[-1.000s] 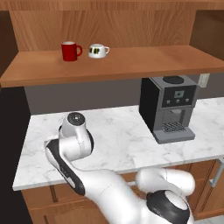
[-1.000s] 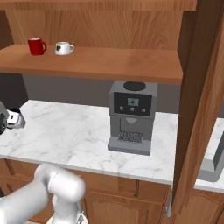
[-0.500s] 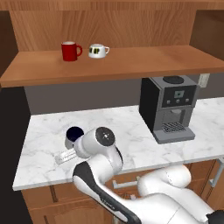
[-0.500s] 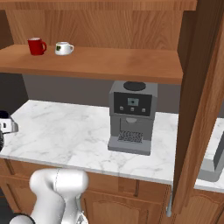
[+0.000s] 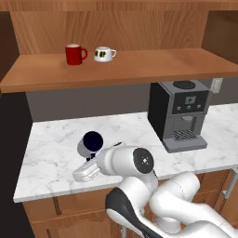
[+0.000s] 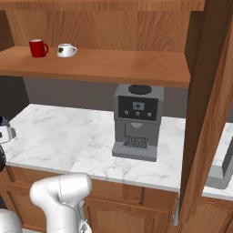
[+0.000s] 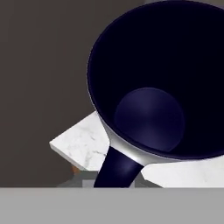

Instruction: Pick the mug on the counter and place it in the cabinet with the handle facing the right, like the mugs already inside.

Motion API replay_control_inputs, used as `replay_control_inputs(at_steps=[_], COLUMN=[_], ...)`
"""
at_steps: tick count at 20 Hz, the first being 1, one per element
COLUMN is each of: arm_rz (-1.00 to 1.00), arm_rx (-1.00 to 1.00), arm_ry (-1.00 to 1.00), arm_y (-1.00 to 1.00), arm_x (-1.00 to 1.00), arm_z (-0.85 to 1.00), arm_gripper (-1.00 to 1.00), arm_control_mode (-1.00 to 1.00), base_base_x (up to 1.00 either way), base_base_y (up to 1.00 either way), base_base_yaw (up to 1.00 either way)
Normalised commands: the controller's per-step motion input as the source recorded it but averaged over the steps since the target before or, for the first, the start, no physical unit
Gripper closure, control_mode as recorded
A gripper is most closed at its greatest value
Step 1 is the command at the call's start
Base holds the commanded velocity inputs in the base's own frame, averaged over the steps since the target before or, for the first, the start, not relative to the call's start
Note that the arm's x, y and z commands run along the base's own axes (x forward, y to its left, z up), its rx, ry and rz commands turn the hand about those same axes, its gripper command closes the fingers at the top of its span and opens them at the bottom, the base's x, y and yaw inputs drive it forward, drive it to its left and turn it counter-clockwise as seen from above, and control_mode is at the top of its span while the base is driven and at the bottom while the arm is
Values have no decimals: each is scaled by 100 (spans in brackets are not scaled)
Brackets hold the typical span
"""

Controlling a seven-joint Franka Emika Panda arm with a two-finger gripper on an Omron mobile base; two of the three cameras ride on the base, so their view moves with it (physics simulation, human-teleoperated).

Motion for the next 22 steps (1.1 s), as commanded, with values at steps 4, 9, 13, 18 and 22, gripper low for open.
replay_control_inputs(at_steps=[4,9,13,18,22], arm_rz=[1,0,0,0,0], arm_rx=[0,0,1,5,4], arm_ry=[-12,-7,-1,0,0], arm_y=[-24,-21,-16,-9,-3], arm_x=[-29,-17,-5,-1,-1], arm_z=[73,70,63,39,29], arm_gripper=[100,100,100,100,100], arm_control_mode=[-100,-100,-100,-100,-100], base_base_x=[0,0,0,0,0], base_base_y=[0,0,0,0,0], base_base_yaw=[0,0,0,0,0])
